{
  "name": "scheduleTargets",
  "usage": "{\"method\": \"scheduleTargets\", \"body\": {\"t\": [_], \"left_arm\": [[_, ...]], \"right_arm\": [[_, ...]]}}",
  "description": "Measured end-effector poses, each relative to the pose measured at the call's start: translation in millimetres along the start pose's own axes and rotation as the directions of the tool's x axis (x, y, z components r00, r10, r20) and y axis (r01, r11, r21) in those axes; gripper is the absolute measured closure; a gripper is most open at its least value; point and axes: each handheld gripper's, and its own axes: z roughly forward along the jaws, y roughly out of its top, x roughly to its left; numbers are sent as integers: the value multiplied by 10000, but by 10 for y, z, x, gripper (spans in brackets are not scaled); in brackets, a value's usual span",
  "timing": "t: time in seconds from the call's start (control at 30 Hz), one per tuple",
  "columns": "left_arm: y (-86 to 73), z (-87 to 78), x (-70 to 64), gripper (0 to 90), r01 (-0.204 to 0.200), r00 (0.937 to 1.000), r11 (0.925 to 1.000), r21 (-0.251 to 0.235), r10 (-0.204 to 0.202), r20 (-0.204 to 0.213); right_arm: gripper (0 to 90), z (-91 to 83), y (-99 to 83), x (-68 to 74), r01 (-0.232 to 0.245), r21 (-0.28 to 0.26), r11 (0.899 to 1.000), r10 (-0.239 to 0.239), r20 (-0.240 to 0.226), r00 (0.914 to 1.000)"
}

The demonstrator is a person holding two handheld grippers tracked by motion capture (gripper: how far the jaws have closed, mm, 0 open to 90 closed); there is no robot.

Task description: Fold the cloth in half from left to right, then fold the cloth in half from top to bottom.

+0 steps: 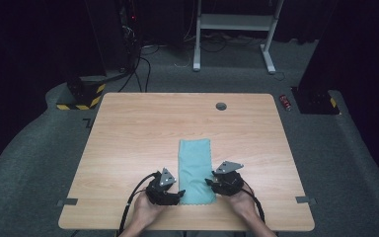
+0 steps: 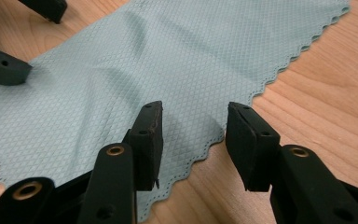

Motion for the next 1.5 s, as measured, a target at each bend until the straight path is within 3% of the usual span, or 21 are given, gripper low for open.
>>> {"method": "scheduleTargets", "body": {"t": [0.23,0.33,0.47,0.6,0.77,0.97,1.17,1.33,1.5], "left_arm": [[80,-54,256,341,724,9973,9966,-384,-728,-94],[127,-16,381,357,1163,9926,9920,-489,-1178,-279],[192,66,529,357,1422,9885,9886,-497,-1444,-452],[324,181,698,363,1823,9819,9819,-510,-1845,-419],[462,303,840,384,1958,9772,9775,-781,-2012,-680],[636,470,942,367,2016,9766,9787,-388,-2039,-683],[744,595,1048,369,2360,9691,9709,-416,-2383,-629],[840,683,1101,373,2097,9737,9778,-19,-2090,-907],[908,754,1183,386,2475,9652,9688,-82,-2473,-846]], "right_arm": [[537,-58,27,-136,-619,-470,9970,612,-164,9980],[504,-43,10,-239,-1289,-633,9896,1279,-195,9916],[479,-34,7,-311,-1635,-946,9820,1639,-40,9865],[454,-5,77,-410,-1926,-755,9784,1931,-14,9812],[459,62,193,-541,-2169,-616,9742,2172,-19,9761],[558,135,324,-623,-2283,-763,9706,2308,252,9727],[576,238,478,-748,-2583,-734,9633,2626,553,9633],[576,317,562,-827,-2782,-686,9581,2830,737,9563],[577,383,601,-901,-2967,-682,9525,3020,873,9493]]}}
